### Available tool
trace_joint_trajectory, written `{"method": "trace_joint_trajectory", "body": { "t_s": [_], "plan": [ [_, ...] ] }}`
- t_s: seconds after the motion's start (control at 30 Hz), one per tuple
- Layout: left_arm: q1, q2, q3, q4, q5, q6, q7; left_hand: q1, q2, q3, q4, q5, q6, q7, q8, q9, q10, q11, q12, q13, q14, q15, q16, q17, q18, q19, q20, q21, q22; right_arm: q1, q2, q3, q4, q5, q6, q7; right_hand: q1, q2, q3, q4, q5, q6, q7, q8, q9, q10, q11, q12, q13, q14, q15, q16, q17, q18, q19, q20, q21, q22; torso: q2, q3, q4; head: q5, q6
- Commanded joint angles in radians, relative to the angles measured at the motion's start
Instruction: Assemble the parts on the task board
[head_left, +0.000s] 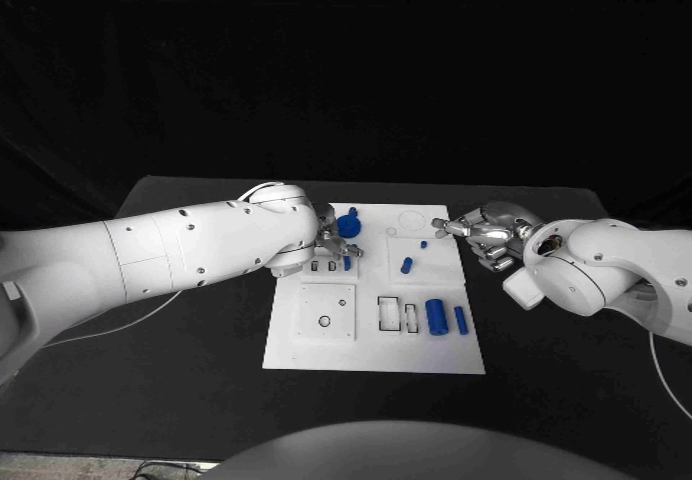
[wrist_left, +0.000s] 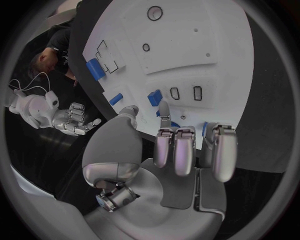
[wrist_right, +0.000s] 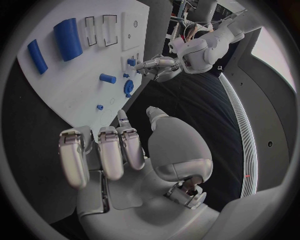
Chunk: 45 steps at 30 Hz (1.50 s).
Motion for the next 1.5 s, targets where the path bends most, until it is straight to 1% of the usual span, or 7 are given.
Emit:
{"method": "trace_joint_trajectory", "body": {
  "t_s": [0.03,0.13,0.4,0.5,0.67,1.1,1.5],
  "plan": [
    [0.0,0.004,0.001,-0.004,0.018,0.035,-0.011,0.013,-0.001,0.01,0.0,0.047,0.006,-0.001,-0.012,0.007,0.106,-0.006,0.002,0.263,0.104,-0.007,0.003,0.263,-0.007,0.103,-0.009,0.002,0.263,-0.001,0.001,0.0,-0.001,-0.012,0.017,-0.004,0.008,0.002,-0.007,-0.001,-0.006,-0.006,-0.002,0.003,-0.001,0.103,0.007,0.004,0.263,0.104,0.007,0.004,0.263,-0.007,0.103,0.006,0.004,0.263,0.0,0.0,0.0002,0.0,-0.002],
    [-0.001,0.007,0.001,-0.011,0.02,0.042,-0.011,0.014,-0.001,0.013,0.0,0.066,0.007,-0.001,-0.017,0.011,0.106,-0.006,0.002,0.263,0.104,-0.007,0.003,0.263,-0.007,0.103,-0.009,0.002,0.263,-0.002,0.001,-0.001,-0.001,-0.012,0.017,-0.004,0.008,0.001,-0.008,-0.001,-0.006,-0.007,-0.002,0.003,-0.001,0.103,0.007,0.004,0.263,0.104,0.007,0.004,0.263,-0.007,0.103,0.006,0.004,0.263,-0.001,0.0001,0.001,0.0,-0.002],
    [-0.006,0.014,0.0,-0.028,0.038,0.052,-0.018,0.014,0.0,0.014,0.0,0.071,0.007,-0.001,-0.02,0.013,0.106,-0.006,0.002,0.263,0.104,-0.008,0.003,0.263,-0.007,0.103,-0.009,0.002,0.263,-0.002,0.003,-0.001,-0.002,-0.012,0.019,-0.005,0.008,0.001,-0.008,-0.001,-0.006,-0.007,-0.002,0.003,-0.001,0.103,0.007,0.004,0.263,0.104,0.007,0.004,0.263,-0.007,0.103,0.006,0.004,0.263,0.0,-0.0003,0.0003,-0.001,-0.003],
    [-0.01,0.016,0.0,-0.031,0.053,0.055,-0.023,0.019,0.007,0.02,0.0,0.075,0.007,-0.001,-0.024,0.016,0.106,-0.006,0.002,0.263,0.104,-0.008,0.003,0.263,-0.007,0.103,-0.009,0.002,0.263,-0.003,0.003,-0.001,-0.002,-0.012,0.019,-0.005,0.009,0.001,-0.009,-0.001,-0.006,-0.008,-0.001,0.003,-0.001,0.103,0.007,0.004,0.263,0.104,0.007,0.004,0.263,-0.007,0.103,0.006,0.004,0.263,0.0,-0.0003,0.0001,-0.001,-0.004],
    [-0.013,0.018,0.0,-0.035,0.063,0.058,-0.025,0.032,0.018,0.033,-0.002,0.075,0.005,-0.001,-0.03,0.022,0.106,-0.006,0.002,0.263,0.104,-0.008,0.003,0.263,-0.007,0.103,-0.009,0.002,0.263,-0.003,0.003,-0.001,-0.001,-0.012,0.019,-0.006,0.009,0.001,-0.009,-0.001,-0.006,-0.008,-0.001,0.003,-0.001,0.103,0.007,0.004,0.263,0.104,0.007,0.004,0.263,-0.007,0.103,0.006,0.004,0.263,0.0,-0.0001,-0.0002,-0.004,-0.005],
    [-0.015,0.028,0.0,-0.043,0.068,0.072,-0.024,0.051,0.026,0.046,-0.002,0.073,-0.003,0.001,-0.039,0.032,0.106,-0.005,0.002,0.263,0.104,-0.007,0.003,0.263,-0.007,0.103,-0.01,0.002,0.263,-0.004,0.009,-0.001,-0.004,-0.012,0.021,-0.009,0.01,0.002,-0.01,0.0,-0.006,-0.009,-0.001,0.004,-0.001,0.103,0.007,0.004,0.263,0.104,0.007,0.004,0.263,-0.007,0.103,0.006,0.004,0.263,-0.001,-0.0002,-0.0008,-0.007,-0.006],
    [-0.015,0.032,0.0,-0.047,0.069,0.07,-0.021,0.055,0.03,0.05,-0.002,0.072,-0.005,0.002,-0.041,0.035,0.106,-0.004,0.002,0.263,0.104,-0.006,0.003,0.263,-0.007,0.103,-0.01,0.002,0.263,-0.004,0.011,-0.001,-0.007,-0.015,0.024,-0.014,0.01,0.002,-0.01,0.0,-0.006,-0.009,-0.001,0.004,-0.001,0.103,0.007,0.004,0.263,0.104,0.007,0.004,0.263,-0.007,0.103,0.006,0.004,0.263,0.0,0.0001,0.0006,-0.01,-0.007]
  ]
}}
